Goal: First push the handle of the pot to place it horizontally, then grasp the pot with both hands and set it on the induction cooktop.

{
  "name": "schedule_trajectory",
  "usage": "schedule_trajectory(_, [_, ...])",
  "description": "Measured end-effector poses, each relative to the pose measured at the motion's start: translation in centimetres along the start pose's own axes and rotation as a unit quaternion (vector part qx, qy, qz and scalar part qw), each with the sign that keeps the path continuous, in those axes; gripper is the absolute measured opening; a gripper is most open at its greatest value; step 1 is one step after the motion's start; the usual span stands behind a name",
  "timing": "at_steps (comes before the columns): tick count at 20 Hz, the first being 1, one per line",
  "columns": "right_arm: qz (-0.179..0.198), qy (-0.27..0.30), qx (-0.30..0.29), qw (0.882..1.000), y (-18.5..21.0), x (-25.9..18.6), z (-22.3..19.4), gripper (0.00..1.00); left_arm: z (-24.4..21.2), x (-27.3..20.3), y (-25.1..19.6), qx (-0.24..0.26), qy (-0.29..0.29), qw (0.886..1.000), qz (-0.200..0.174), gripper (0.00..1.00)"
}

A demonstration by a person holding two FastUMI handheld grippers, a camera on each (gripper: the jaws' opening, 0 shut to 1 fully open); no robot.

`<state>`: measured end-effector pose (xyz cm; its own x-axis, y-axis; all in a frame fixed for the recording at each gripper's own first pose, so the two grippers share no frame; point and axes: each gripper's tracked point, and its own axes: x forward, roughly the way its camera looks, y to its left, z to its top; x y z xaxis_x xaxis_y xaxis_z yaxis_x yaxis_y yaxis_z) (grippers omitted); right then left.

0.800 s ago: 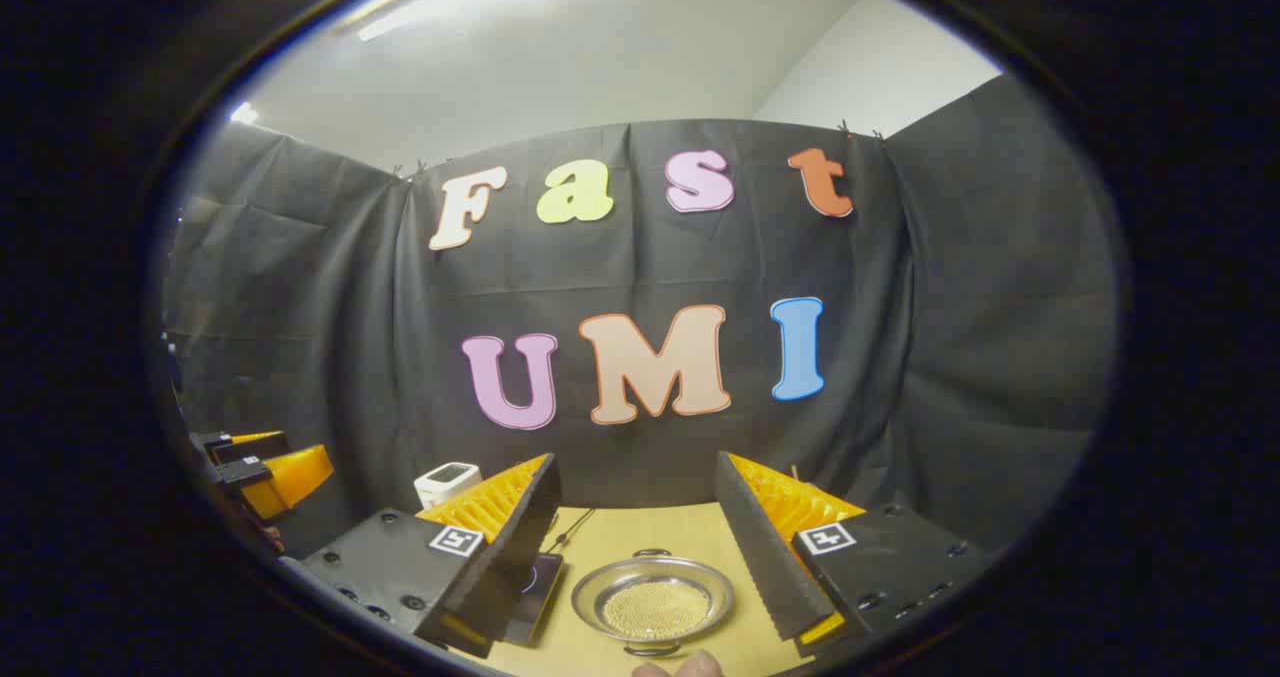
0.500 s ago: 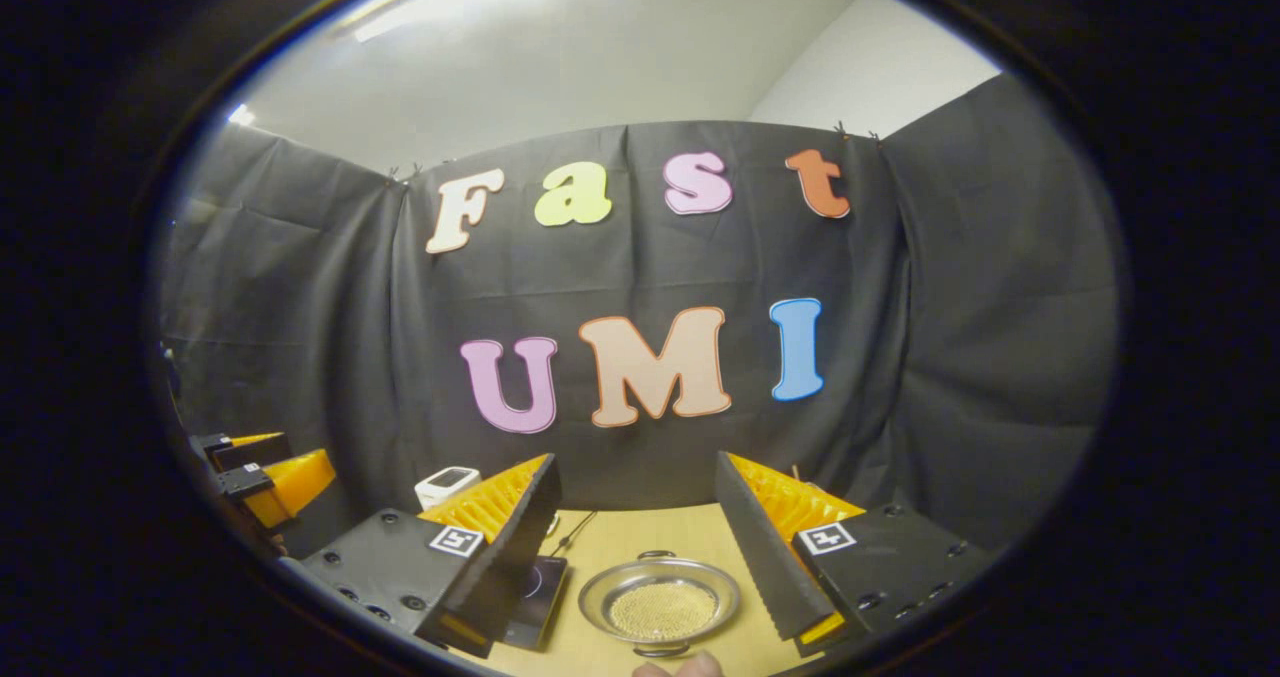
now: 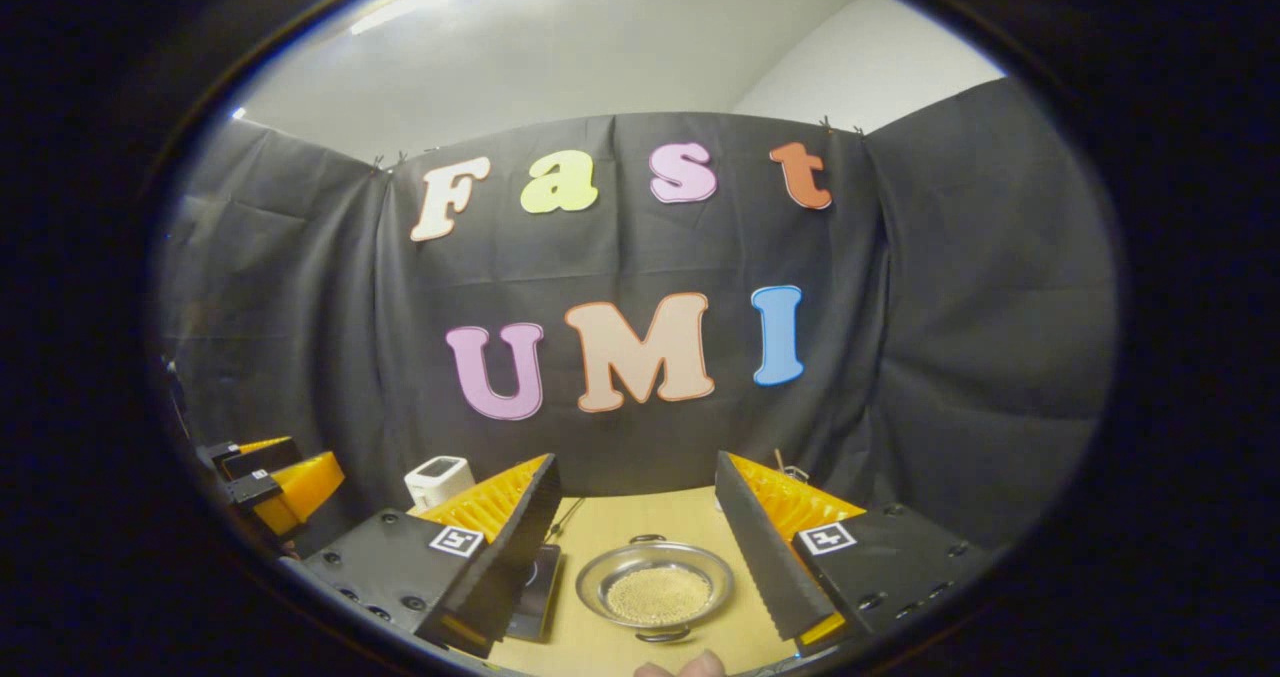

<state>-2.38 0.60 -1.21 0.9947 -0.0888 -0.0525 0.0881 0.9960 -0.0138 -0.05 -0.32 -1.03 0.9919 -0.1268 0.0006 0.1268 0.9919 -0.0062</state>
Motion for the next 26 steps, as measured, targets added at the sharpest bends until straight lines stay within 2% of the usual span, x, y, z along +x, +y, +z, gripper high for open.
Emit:
schedule_trajectory(1, [-0.001, 0.008, -0.002, 1.000, -0.2, -0.2, -0.7, 0.96, -0.5, 0.0, -0.3, 0.001, 0.005, 1.000, -0.006, 0.94])
schedule_trajectory(4, [0.011, 0.028, 0.013, 0.999, -0.3, 0.7, -1.9, 0.96, -1.0, 0.9, -0.8, 0.003, 0.011, 1.000, -0.005, 0.94])
schedule_trajectory(6, [0.016, 0.047, 0.015, 0.999, -1.4, 1.8, -2.6, 0.96, -2.0, 1.8, -1.4, 0.006, 0.033, 0.999, 0.003, 0.91])
schedule_trajectory(7, [0.019, 0.044, 0.018, 0.999, -2.0, 2.1, -2.4, 0.97, -2.2, 2.1, -2.5, 0.004, 0.031, 1.000, -0.003, 0.91])
schedule_trajectory(8, [0.017, 0.040, 0.019, 0.999, -3.0, 2.5, -2.5, 0.97, -2.5, 2.9, -3.8, 0.005, 0.030, 0.999, -0.016, 0.95])
schedule_trajectory(9, [0.018, 0.050, 0.025, 0.998, -3.9, 2.7, -3.1, 0.97, -3.0, 3.5, -4.7, 0.016, 0.043, 0.999, -0.025, 0.91])
schedule_trajectory(10, [0.027, 0.066, 0.040, 0.997, -4.3, 2.7, -4.0, 0.96, -3.8, 4.1, -5.4, 0.025, 0.056, 0.998, -0.033, 0.95])
schedule_trajectory(11, [0.033, 0.074, 0.054, 0.995, -5.0, 3.1, -4.7, 0.96, -4.1, 4.5, -5.8, 0.028, 0.066, 0.997, -0.034, 0.92])
schedule_trajectory(12, [0.032, 0.079, 0.062, 0.994, -6.2, 3.7, -5.1, 0.92, -3.9, 5.1, -6.0, 0.030, 0.067, 0.997, -0.027, 0.92])
schedule_trajectory(13, [0.032, 0.083, 0.067, 0.994, -7.3, 4.2, -5.3, 0.95, -3.4, 5.5, -6.2, 0.030, 0.064, 0.997, -0.018, 0.95])
schedule_trajectory(15, [0.040, 0.079, 0.069, 0.994, -8.7, 5.3, -5.0, 0.96, -2.9, 5.9, -7.3, 0.034, 0.059, 0.998, -0.006, 0.94])
schedule_trajectory(16, [0.045, 0.073, 0.065, 0.994, -9.4, 6.0, -4.7, 0.92, -2.6, 6.1, -7.9, 0.037, 0.055, 0.998, 0.000, 0.94])
schedule_trajectory(19, [0.075, 0.082, 0.060, 0.992, -9.5, 6.8, -6.0, 0.92, -2.4, 6.3, -9.1, 0.038, 0.053, 0.998, 0.018, 0.93])
schedule_trajectory(21, [0.093, 0.103, 0.060, 0.989, -8.9, 7.4, -7.8, 0.82, -2.4, 6.0, -8.9, 0.037, 0.057, 0.997, 0.035, 0.93])
schedule_trajectory(23, [0.102, 0.126, 0.050, 0.986, -8.5, 7.7, -9.6, 0.77, -2.7, 6.1, -8.7, 0.032, 0.062, 0.996, 0.047, 0.93])
schedule_trajectory(26, [0.084, 0.147, 0.033, 0.985, -8.9, 8.7, -11.5, 0.26, -3.7, 7.4, -8.3, 0.028, 0.075, 0.996, 0.047, 0.93])
